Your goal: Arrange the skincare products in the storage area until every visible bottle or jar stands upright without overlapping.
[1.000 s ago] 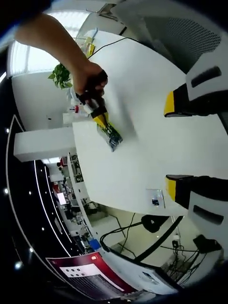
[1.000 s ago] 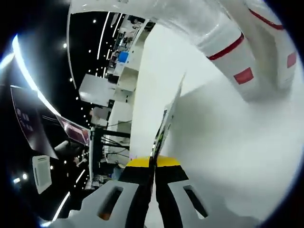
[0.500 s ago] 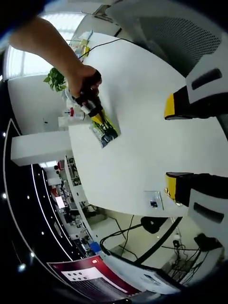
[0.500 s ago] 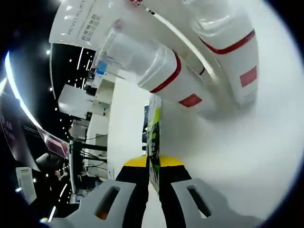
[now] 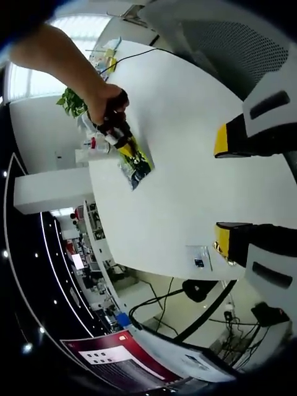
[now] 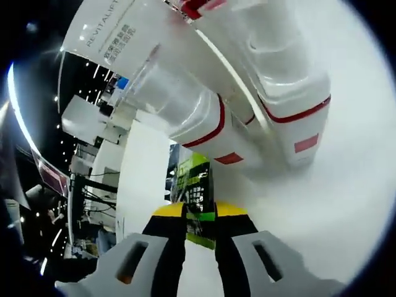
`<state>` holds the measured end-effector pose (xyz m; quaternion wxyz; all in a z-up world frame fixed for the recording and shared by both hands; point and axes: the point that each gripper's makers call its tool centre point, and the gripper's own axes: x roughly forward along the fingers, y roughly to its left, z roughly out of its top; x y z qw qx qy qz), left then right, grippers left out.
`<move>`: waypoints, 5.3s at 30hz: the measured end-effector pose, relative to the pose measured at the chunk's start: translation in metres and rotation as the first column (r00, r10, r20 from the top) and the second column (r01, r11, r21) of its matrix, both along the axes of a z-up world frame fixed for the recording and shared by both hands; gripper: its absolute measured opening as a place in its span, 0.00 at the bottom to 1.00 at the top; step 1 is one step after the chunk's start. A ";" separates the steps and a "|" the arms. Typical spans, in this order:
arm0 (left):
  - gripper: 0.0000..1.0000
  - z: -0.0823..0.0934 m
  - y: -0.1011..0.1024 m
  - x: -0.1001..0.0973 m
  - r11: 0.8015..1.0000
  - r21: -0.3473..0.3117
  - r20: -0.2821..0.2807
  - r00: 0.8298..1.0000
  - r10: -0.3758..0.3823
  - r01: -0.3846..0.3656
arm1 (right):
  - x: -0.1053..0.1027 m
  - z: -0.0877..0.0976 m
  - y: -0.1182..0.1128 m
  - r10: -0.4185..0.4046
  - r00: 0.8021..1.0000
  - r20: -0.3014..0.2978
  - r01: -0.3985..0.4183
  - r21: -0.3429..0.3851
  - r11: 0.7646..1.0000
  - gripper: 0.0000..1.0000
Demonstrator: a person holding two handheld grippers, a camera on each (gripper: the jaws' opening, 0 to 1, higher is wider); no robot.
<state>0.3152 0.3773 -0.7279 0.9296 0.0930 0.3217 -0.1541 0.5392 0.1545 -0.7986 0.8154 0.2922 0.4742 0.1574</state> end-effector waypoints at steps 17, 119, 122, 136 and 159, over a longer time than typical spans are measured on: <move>0.41 -0.002 -0.001 -0.002 1.000 0.007 -0.012 1.000 -0.011 0.011 | -0.005 0.046 0.041 0.507 0.798 0.325 -0.320 -0.485 0.814 0.35; 0.53 -0.034 0.055 0.015 0.984 -0.025 -0.256 0.951 -0.174 0.174 | -0.201 0.237 -0.007 0.324 0.737 0.593 -0.223 -0.239 0.945 0.33; 0.73 -0.044 0.080 0.024 0.973 0.072 -0.296 0.936 -0.191 0.221 | -0.212 0.208 -0.011 0.340 0.773 0.535 -0.239 -0.251 0.938 0.36; 0.66 -0.080 0.098 0.050 0.810 0.175 -0.517 0.753 -0.408 0.559 | -0.223 0.184 -0.014 0.377 0.791 0.482 -0.276 -0.269 0.923 0.36; 0.41 -0.085 0.092 0.053 0.824 0.102 -0.522 0.736 -0.432 0.557 | -0.214 0.176 -0.015 0.387 0.799 0.459 -0.290 -0.270 0.918 0.34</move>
